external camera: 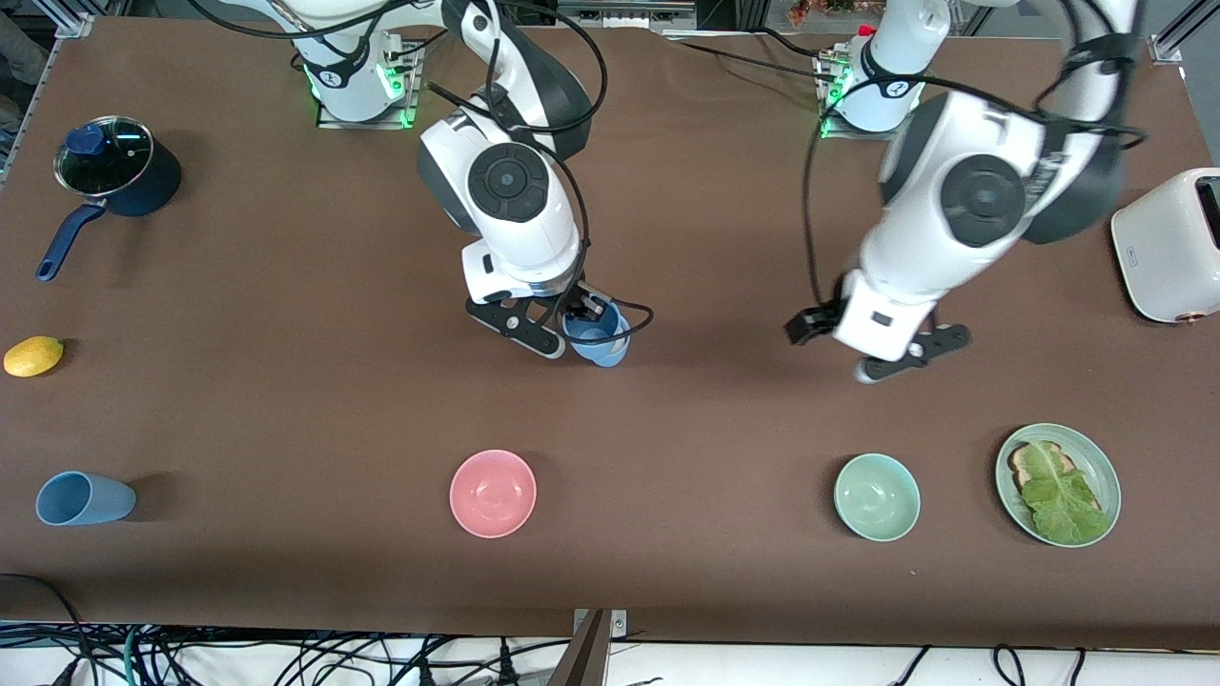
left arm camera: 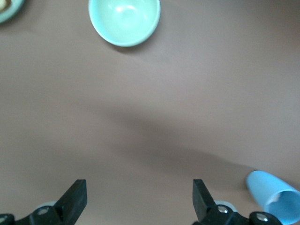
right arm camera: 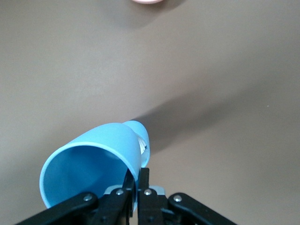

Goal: Stack blue cups with both arms
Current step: 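Lower the right gripper's cup into the standing cup while the left gripper withdraws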

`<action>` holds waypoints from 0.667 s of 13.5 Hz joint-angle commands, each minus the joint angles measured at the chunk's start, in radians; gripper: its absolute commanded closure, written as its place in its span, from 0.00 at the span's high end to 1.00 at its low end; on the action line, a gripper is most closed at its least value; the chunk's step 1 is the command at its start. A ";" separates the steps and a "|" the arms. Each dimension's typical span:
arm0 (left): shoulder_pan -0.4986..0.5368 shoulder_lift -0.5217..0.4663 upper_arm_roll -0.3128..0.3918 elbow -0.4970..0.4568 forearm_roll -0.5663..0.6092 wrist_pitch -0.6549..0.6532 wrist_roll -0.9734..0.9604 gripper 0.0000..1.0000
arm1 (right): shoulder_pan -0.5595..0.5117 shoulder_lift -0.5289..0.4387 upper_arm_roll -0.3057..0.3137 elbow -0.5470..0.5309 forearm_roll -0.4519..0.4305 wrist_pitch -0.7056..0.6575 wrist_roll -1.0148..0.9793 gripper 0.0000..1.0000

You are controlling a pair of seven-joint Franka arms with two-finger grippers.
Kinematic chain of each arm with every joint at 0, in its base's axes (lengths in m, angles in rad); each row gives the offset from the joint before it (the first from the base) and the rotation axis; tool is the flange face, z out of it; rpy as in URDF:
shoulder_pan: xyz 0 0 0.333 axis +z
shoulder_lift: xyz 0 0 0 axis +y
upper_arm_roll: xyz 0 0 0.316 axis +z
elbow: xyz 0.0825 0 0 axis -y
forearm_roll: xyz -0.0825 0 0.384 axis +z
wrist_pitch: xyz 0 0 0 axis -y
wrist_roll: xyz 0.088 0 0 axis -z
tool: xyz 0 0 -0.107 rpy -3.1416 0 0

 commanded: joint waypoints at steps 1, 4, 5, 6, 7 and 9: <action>0.099 -0.044 -0.014 -0.017 0.016 -0.032 0.211 0.99 | 0.018 0.034 -0.008 0.043 0.005 0.005 0.024 0.00; 0.202 -0.084 -0.013 -0.016 0.021 -0.068 0.437 0.99 | 0.027 0.037 -0.008 0.034 -0.001 -0.003 0.025 0.00; 0.228 -0.097 -0.011 -0.013 0.022 -0.088 0.495 0.99 | 0.029 0.037 -0.008 0.028 -0.003 -0.003 0.027 0.00; 0.254 -0.100 -0.010 0.004 0.024 -0.112 0.555 0.99 | 0.038 0.039 -0.008 0.019 -0.003 0.003 0.027 0.00; 0.280 -0.098 -0.008 0.034 0.024 -0.147 0.606 0.99 | 0.041 0.047 -0.008 0.019 -0.003 0.003 0.028 0.00; 0.316 -0.098 -0.007 0.056 0.024 -0.175 0.692 0.99 | 0.040 0.051 -0.008 0.019 -0.006 0.003 0.025 0.00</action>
